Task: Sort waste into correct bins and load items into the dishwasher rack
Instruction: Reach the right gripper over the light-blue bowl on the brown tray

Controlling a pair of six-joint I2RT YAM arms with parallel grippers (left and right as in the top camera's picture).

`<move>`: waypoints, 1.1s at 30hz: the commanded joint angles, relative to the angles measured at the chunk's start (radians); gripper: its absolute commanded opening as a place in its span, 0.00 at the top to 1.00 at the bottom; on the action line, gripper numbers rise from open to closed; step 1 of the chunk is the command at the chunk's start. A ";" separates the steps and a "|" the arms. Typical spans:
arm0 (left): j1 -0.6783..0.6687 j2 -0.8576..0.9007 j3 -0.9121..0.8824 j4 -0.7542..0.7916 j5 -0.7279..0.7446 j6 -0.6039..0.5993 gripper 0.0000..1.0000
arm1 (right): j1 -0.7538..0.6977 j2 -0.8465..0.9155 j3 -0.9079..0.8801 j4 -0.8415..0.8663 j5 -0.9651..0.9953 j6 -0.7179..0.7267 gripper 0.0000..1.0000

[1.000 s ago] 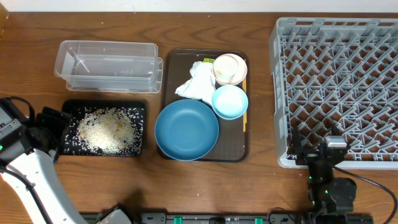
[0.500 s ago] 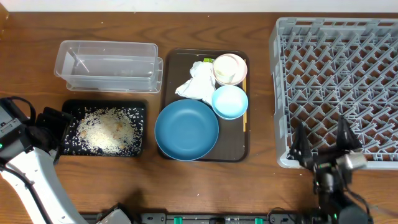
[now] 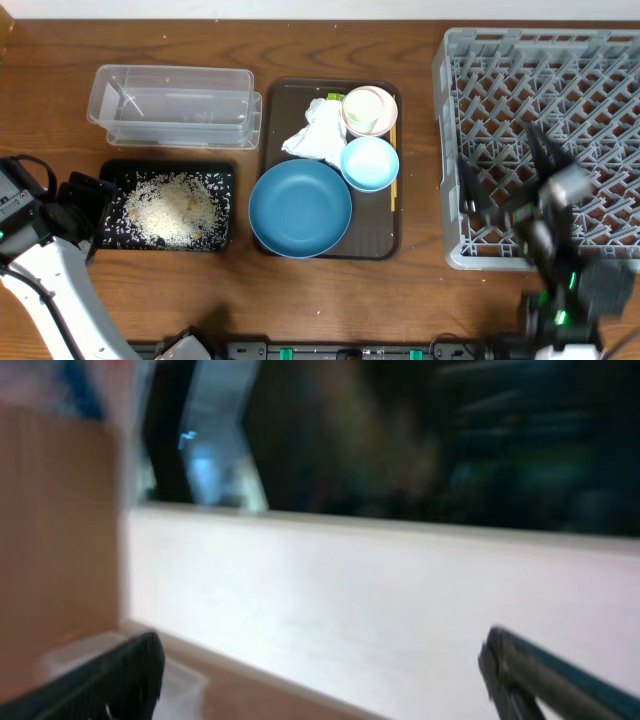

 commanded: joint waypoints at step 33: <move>0.004 0.004 0.016 -0.005 0.002 -0.009 0.11 | 0.481 0.789 0.823 -0.968 0.409 0.077 0.01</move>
